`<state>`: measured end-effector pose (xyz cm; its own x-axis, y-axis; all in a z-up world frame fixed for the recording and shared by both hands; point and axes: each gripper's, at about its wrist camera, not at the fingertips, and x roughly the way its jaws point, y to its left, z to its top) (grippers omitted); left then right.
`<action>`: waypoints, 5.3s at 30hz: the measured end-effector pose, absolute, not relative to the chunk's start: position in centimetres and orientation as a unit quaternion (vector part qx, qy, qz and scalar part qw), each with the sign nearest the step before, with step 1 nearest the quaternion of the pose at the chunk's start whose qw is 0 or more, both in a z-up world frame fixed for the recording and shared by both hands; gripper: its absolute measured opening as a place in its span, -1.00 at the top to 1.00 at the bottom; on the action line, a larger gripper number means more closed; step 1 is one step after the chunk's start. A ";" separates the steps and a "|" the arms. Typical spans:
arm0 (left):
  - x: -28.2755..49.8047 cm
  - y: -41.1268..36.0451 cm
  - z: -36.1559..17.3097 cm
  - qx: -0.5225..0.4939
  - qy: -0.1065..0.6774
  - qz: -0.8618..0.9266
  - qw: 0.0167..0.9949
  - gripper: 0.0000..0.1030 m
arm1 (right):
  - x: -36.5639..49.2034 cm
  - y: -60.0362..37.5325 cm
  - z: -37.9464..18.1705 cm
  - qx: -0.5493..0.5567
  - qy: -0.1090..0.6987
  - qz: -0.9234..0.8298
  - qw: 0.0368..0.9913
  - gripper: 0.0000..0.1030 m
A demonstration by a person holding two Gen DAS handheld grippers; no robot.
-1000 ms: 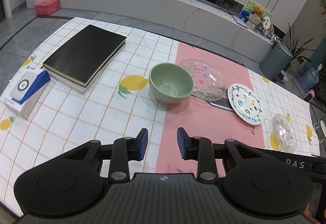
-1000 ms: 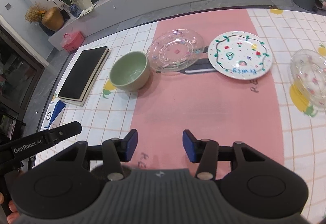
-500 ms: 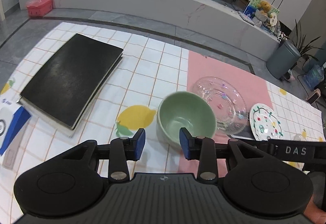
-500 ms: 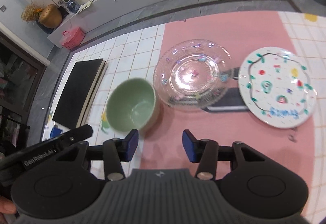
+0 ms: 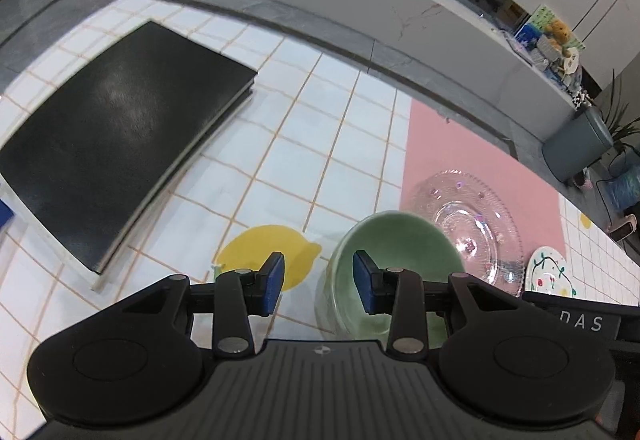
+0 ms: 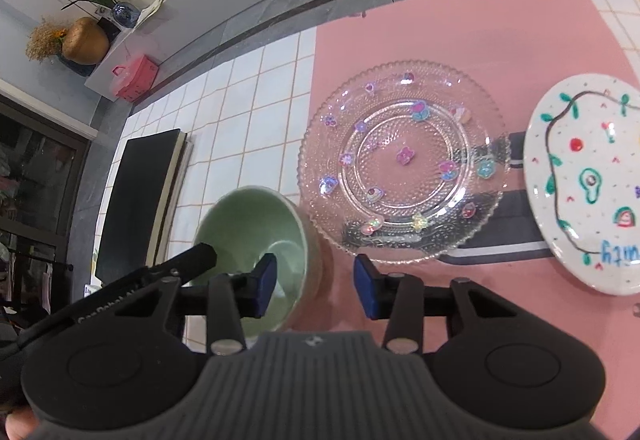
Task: Organize plates and bowls
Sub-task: 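Move both grippers to the pale green bowl and close on its rim, then carry the green bowl with both grippers toward the stacked steel bowls, then lower the green bowl into the steel bowls and open both grippers, then move both grippers to the clear glass plate with pink beads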
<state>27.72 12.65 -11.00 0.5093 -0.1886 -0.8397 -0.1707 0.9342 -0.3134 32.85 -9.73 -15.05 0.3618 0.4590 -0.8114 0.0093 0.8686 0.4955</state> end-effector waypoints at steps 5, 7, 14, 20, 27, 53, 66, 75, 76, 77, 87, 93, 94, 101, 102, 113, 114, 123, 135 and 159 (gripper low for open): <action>28.0 12.6 -12.0 -0.196 0.508 -0.007 0.839 0.59 | 33.1 -9.6 -16.1 0.220 0.555 0.147 0.789 0.68; 28.0 12.4 -12.2 -0.196 0.508 -0.010 0.839 0.77 | 33.0 -9.7 -16.3 0.231 0.552 0.153 0.787 0.74; 27.6 11.7 -11.7 -0.178 0.509 -0.011 0.842 0.83 | 32.2 -9.3 -15.8 0.206 0.557 0.147 0.791 0.79; 26.2 11.4 -10.9 -0.171 0.513 -0.012 0.841 0.84 | 30.8 -9.7 -15.5 0.215 0.566 0.143 0.783 0.81; 23.8 11.0 -7.7 -0.169 0.495 -0.011 0.852 0.84 | 28.4 -10.1 -12.5 0.218 0.550 0.153 0.791 0.81; 6.5 8.6 0.4 -0.192 0.452 -0.016 0.871 0.82 | 7.8 -14.3 -4.5 0.238 0.497 0.183 0.814 0.80; 2.1 8.4 -2.8 -0.200 0.487 -0.016 0.850 0.80 | 3.9 -15.0 -8.0 0.244 0.530 0.174 0.793 0.80; 2.3 7.9 -4.5 -0.198 0.505 -0.019 0.840 0.81 | 4.5 -14.9 -9.1 0.231 0.538 0.154 0.796 0.81; 2.4 7.8 -4.6 -0.194 0.506 -0.018 0.840 0.81 | 4.6 -14.9 -9.2 0.229 0.539 0.154 0.796 0.81; 2.5 7.6 -4.6 -0.187 0.505 -0.016 0.842 0.82 | 4.7 -14.9 -9.4 0.229 0.540 0.153 0.795 0.81; 3.4 6.7 -5.1 -0.135 0.504 -0.005 0.853 0.82 | 5.8 -13.7 -10.3 0.200 0.541 0.148 0.803 0.85; 3.8 6.5 -5.0 -0.113 0.498 -0.006 0.860 0.84 | 6.3 -12.7 -10.4 0.148 0.531 0.129 0.824 0.80; 3.9 6.5 -5.0 -0.111 0.495 -0.007 0.862 0.84 | 6.4 -12.6 -10.3 0.144 0.529 0.131 0.826 0.80; 4.1 6.7 -5.0 -0.119 0.495 -0.010 0.860 0.83 | 6.8 -12.6 -10.3 0.133 0.527 0.135 0.828 0.81; 4.1 6.7 -5.0 -0.123 0.495 -0.011 0.860 0.83 | 6.8 -12.6 -10.3 0.130 0.526 0.135 0.829 0.81; 3.5 7.8 -3.9 -0.151 0.464 -0.016 0.873 0.61 | 6.2 -12.8 -8.5 0.113 0.496 0.135 0.850 0.73; 3.5 7.8 -3.8 -0.153 0.462 -0.015 0.873 0.61 | 6.2 -12.9 -8.2 0.114 0.492 0.134 0.853 0.73; 3.0 7.9 -3.0 -0.172 0.444 -0.032 0.879 0.46 | 5.3 -14.9 -5.8 0.133 0.453 0.133 0.871 0.46; 2.5 4.0 -1.4 -0.180 0.420 -0.095 0.885 0.33 | 3.7 -19.6 -5.7 0.167 0.425 0.107 0.883 0.31; 6.8 -6.6 -3.9 -0.149 0.442 -0.128 0.875 0.18 | 4.7 -31.0 -11.0 0.262 0.430 0.006 0.864 0.12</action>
<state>6.77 -6.62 -3.92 0.5758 -0.3555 -0.7362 0.0917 0.9229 -0.3739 4.67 -31.01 -11.00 0.6309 0.2355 -0.7392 0.2148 0.8626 0.4581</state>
